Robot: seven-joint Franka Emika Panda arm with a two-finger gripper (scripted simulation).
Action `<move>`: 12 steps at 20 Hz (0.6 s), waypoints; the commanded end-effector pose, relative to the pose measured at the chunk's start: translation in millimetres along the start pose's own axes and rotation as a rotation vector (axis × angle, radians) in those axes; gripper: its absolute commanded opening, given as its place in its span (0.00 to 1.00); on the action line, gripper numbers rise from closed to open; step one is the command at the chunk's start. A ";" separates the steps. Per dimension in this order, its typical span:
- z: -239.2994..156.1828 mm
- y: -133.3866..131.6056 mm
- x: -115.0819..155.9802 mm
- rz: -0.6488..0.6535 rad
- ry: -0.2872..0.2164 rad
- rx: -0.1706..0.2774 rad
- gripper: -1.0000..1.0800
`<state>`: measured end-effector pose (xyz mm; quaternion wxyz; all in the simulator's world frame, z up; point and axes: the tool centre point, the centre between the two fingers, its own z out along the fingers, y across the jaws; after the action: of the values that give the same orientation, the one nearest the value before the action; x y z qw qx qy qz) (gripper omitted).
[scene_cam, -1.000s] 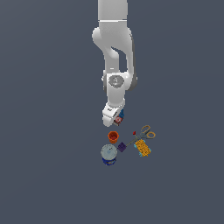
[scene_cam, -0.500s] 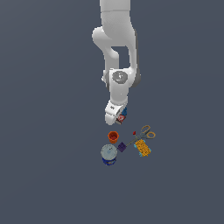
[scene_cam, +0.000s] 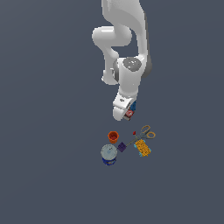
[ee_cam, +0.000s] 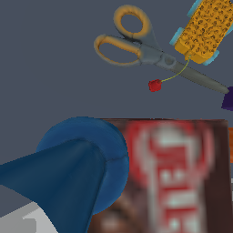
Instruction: Pick up a designated object from a clutter of objects.
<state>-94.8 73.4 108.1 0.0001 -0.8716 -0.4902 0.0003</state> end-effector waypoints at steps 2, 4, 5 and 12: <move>-30.1 -4.1 19.0 -0.001 0.001 0.001 0.00; -47.2 -6.1 29.9 -0.001 0.002 0.002 0.00; -55.8 -7.1 35.3 -0.002 0.002 0.002 0.00; -116.7 -13.2 73.7 -0.002 0.002 0.003 0.00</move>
<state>-70.5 135.4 211.0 0.0017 -0.8710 -0.4912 -0.0004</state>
